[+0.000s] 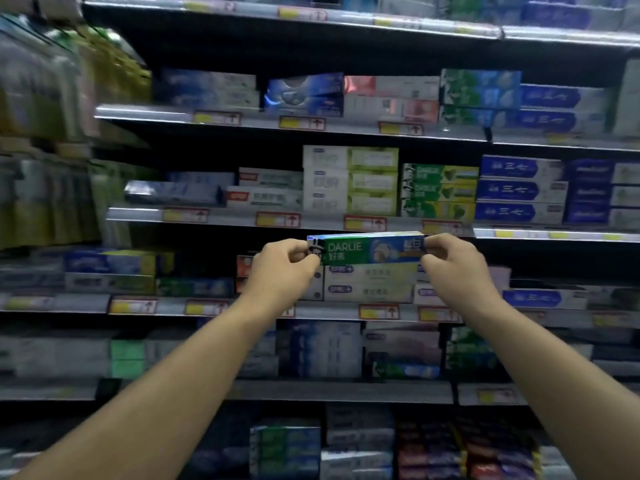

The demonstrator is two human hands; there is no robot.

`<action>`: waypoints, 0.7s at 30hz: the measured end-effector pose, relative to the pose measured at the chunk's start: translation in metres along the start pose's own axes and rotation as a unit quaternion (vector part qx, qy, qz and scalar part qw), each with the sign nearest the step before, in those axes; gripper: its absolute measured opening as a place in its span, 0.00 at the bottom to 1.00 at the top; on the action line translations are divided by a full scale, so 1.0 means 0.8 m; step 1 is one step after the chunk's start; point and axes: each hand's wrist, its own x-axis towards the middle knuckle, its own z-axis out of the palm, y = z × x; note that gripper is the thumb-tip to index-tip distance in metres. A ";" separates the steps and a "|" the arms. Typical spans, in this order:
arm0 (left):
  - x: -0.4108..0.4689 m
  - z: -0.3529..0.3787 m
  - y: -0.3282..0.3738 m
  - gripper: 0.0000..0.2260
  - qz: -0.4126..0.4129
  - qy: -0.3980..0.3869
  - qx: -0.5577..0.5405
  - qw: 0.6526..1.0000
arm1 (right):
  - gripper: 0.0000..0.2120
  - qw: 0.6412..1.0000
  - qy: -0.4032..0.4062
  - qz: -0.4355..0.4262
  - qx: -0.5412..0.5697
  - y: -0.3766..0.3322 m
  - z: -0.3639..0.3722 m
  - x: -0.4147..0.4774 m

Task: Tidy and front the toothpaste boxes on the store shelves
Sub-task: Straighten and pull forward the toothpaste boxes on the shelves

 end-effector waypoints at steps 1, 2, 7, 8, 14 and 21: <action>-0.004 -0.007 -0.005 0.17 -0.005 0.004 0.000 1.000 | 0.14 1.000 -0.005 -0.004 0.005 -0.002 0.007 -0.003; -0.009 -0.015 -0.012 0.18 -0.010 0.007 0.001 1.000 | 0.14 1.000 -0.012 -0.005 0.011 -0.003 0.015 -0.006; -0.035 -0.041 -0.063 0.18 -0.035 0.018 0.025 0.999 | 0.13 0.998 -0.060 -0.006 0.028 0.001 0.061 -0.028; -0.041 -0.045 -0.075 0.18 -0.040 0.021 0.027 0.999 | 0.13 0.997 -0.070 -0.007 0.033 0.002 0.069 -0.034; -0.079 -0.059 -0.149 0.15 -0.069 0.062 0.042 0.995 | 0.12 0.991 -0.127 0.003 0.031 0.021 0.126 -0.073; -0.112 -0.053 -0.213 0.15 -0.138 0.053 0.008 0.989 | 0.13 0.982 -0.179 0.045 0.035 0.060 0.175 -0.115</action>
